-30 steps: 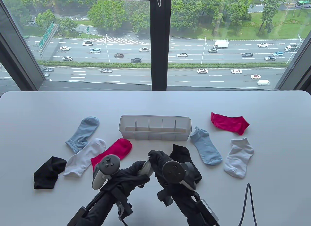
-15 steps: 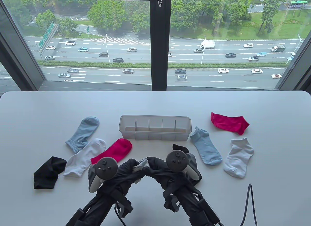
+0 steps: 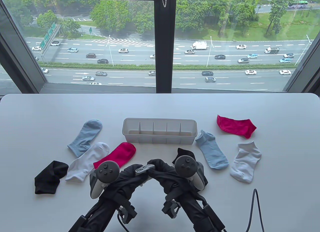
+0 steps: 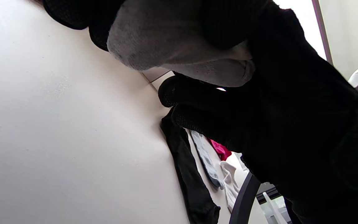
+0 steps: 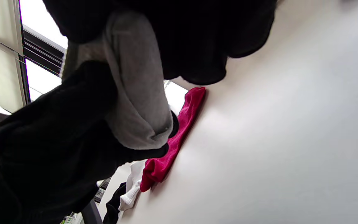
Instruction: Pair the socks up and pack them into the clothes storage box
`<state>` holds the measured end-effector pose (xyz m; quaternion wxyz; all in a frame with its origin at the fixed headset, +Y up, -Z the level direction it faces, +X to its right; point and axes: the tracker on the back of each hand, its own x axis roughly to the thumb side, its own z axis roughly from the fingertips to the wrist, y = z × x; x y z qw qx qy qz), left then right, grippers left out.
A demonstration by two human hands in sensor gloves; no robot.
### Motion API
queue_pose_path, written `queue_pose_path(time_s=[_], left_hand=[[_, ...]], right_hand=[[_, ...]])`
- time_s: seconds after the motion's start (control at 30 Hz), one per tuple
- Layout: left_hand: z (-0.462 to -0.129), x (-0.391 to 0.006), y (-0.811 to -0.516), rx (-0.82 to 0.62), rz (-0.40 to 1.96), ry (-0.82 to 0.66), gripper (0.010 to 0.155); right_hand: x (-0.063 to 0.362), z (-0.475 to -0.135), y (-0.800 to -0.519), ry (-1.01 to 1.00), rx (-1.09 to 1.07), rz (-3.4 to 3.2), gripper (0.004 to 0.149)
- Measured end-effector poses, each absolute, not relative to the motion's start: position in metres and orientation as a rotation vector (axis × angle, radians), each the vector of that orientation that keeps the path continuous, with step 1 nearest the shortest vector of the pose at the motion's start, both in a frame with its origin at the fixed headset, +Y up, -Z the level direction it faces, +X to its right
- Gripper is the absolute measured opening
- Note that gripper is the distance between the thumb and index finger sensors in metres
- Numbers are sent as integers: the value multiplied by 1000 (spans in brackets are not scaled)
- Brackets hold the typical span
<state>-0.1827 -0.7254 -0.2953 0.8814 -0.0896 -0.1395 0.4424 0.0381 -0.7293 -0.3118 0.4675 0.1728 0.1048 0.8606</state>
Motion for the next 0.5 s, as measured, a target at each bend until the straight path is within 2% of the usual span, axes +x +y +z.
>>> queue_pose_path(time_s=[0.1, 0.17, 0.23, 0.27, 0.3, 0.33, 0.37, 0.4, 0.43, 0.5], left_hand=[[-297, -180, -725, -174, 873, -300, 44], [-297, -180, -728, -183, 797, -300, 43], [-297, -182, -726, -155, 829, -294, 42], [-297, -183, -724, -138, 826, -281, 41], [-297, -184, -725, -134, 815, -266, 40], [-296, -185, -726, -110, 826, -271, 39], [-296, -185, -726, -98, 848, -278, 39], [-296, -187, -725, -85, 880, -287, 39], [-297, -189, -726, -85, 893, -262, 39], [-299, -197, -727, -87, 1006, -250, 41]], right_hand=[[36, -309, -722, 229, 463, 2111, 44], [37, -307, -713, 125, 472, 2112, 35], [39, -307, -714, 98, 485, 2127, 36], [41, -307, -717, 107, 440, 2106, 41], [41, -308, -719, 150, 437, 2069, 58], [38, -311, -722, 285, 454, 2038, 75], [36, -312, -725, 400, 451, 2086, 79], [35, -311, -727, 420, 480, 2188, 66], [38, -312, -726, 335, 495, 2253, 58], [38, -315, -726, 360, 516, 2188, 50]])
